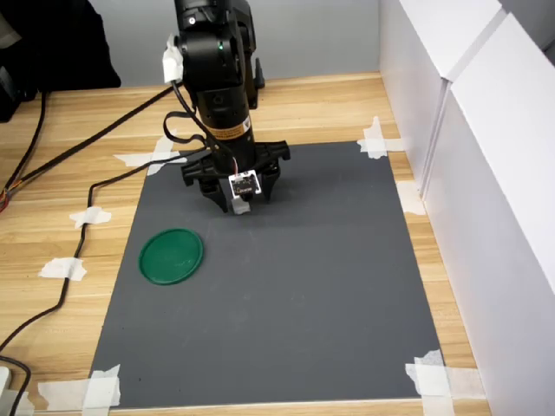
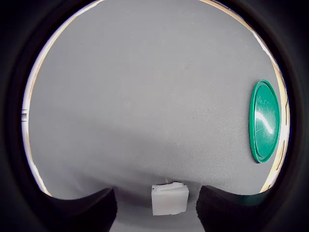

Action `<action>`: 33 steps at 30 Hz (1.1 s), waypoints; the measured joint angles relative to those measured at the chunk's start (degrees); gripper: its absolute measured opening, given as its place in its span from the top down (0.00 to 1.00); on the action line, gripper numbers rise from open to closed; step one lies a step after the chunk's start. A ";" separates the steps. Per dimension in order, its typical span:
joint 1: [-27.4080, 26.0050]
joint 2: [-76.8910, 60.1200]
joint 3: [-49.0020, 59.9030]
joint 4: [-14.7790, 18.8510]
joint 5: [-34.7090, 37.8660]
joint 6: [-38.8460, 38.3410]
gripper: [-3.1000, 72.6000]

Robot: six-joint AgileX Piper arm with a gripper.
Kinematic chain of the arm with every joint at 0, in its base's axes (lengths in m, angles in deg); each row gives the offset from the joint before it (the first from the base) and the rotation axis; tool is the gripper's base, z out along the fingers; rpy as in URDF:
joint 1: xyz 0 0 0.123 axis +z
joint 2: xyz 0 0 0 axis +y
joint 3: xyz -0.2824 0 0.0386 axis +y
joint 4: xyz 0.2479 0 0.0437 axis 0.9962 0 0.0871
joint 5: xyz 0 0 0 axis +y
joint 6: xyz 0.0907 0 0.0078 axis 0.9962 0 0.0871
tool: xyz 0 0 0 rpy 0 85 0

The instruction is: Grasp a white terminal and put it on the green lid.

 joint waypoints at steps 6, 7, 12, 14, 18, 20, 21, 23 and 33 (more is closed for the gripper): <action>0.00 0.12 0.00 0.00 0.00 0.00 0.03; 0.00 0.12 0.00 0.00 0.00 0.00 0.03; 0.00 0.12 0.00 -0.42 1.25 0.00 0.03; 0.00 0.12 0.00 -0.42 1.36 0.00 0.03; 0.00 0.12 0.00 -0.42 1.42 0.00 0.03; -0.06 0.12 0.00 -0.48 1.42 0.00 0.03; -0.25 0.12 0.00 -0.48 1.42 0.00 0.03; -1.08 0.12 0.00 -0.48 1.36 0.05 0.03; -3.01 0.12 0.00 -1.30 0.03 -0.98 0.03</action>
